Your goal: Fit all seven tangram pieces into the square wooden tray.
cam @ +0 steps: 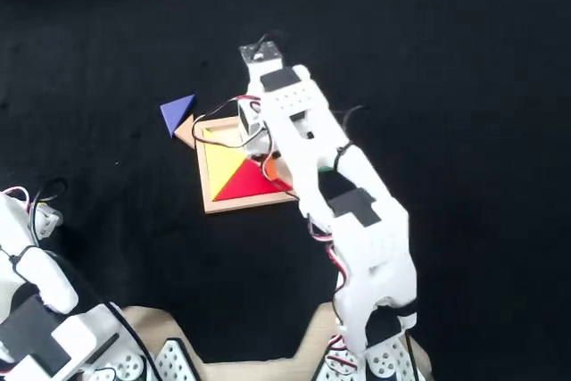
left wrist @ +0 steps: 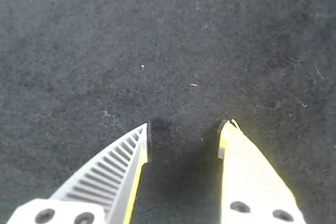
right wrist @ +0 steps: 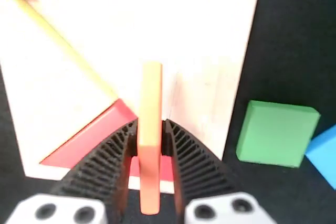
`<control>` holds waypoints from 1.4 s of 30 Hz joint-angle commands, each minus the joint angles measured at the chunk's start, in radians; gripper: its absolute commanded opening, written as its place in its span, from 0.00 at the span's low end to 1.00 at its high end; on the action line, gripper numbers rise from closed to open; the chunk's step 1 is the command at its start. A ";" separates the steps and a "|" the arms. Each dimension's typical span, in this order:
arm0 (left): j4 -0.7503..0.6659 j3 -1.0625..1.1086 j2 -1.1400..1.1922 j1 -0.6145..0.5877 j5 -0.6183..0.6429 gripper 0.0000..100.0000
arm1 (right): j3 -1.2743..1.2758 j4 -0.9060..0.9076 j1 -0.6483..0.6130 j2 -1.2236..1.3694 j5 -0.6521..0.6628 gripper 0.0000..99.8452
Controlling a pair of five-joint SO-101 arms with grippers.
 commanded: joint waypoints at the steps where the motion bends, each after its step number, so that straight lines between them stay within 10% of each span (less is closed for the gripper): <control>1: 0.006 -0.016 -0.005 0.015 -0.006 0.23 | -0.033 -0.018 -0.006 0.016 -0.002 0.01; 9: 0.006 -0.016 -0.005 0.015 -0.006 0.23 | -0.079 -0.008 -0.003 0.054 0.008 0.02; 15: 0.006 -0.016 -0.005 0.015 -0.006 0.23 | -0.113 0.048 -0.041 0.053 0.072 0.21; 42: 0.006 -0.016 -0.005 0.015 -0.006 0.23 | -0.512 0.364 -0.075 0.064 0.273 0.01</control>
